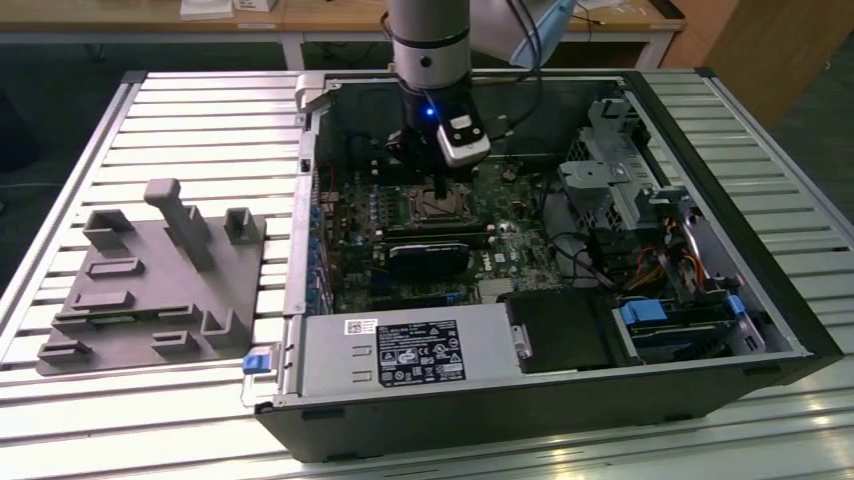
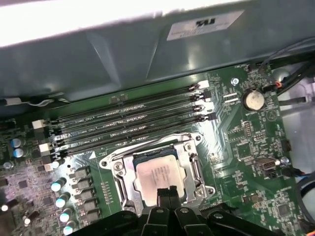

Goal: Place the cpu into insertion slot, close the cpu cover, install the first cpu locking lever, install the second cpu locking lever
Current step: 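Install the first cpu locking lever, then install the second cpu locking lever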

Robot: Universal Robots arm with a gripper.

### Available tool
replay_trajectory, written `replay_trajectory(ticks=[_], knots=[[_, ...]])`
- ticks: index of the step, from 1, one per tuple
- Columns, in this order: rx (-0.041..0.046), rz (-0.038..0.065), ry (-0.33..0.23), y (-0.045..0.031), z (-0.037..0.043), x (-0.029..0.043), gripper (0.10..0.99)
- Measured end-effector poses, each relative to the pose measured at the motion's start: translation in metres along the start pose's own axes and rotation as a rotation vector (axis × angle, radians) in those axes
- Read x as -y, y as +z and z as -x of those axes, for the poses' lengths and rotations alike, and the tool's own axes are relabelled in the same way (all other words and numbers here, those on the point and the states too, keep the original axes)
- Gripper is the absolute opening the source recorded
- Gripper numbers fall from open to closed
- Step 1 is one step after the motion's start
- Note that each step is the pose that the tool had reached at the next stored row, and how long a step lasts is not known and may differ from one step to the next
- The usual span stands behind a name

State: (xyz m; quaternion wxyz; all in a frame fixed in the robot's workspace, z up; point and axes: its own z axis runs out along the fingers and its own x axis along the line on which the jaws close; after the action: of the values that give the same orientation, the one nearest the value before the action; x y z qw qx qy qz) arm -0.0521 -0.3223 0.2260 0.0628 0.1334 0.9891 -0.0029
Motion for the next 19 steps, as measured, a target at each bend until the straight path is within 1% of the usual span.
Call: replay_trajectory(ticks=[7, 13, 19], knots=[[0.0000, 0.000, 0.000, -0.0149, 0.0019, -0.0002, 0.106], [-0.0001, 0.000, 0.000, -0.0162, 0.0021, 0.0000, 0.106], [0.0000, 0.000, 0.000, -0.0161, 0.0027, 0.0020, 0.106]])
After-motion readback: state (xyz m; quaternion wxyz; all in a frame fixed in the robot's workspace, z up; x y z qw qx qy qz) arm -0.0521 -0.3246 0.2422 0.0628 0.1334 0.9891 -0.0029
